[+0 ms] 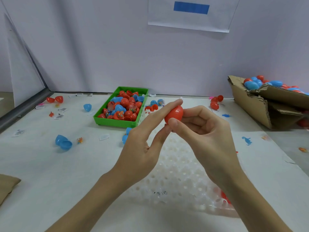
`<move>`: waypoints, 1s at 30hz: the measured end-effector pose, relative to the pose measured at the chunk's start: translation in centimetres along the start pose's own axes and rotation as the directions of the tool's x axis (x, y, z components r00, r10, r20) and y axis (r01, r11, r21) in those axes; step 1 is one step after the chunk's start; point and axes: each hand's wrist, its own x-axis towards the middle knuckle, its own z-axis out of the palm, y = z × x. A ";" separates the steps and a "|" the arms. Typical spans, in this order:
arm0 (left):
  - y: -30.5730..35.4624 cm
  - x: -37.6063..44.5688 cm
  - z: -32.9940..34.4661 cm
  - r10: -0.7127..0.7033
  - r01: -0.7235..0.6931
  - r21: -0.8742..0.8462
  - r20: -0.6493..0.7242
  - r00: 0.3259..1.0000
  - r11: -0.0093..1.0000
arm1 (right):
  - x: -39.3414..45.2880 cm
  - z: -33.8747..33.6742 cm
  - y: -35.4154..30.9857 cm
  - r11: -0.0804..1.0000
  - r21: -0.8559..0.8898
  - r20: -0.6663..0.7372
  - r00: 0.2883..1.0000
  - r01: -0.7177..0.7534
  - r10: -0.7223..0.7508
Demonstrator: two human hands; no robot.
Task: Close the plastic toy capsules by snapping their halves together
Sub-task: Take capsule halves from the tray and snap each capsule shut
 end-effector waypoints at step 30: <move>-0.2 1.1 -1.2 -0.345 0.295 -0.414 -0.050 0.937 0.861 | 0.7 -1.0 1.3 0.966 -0.209 0.082 0.987 0.151 -0.137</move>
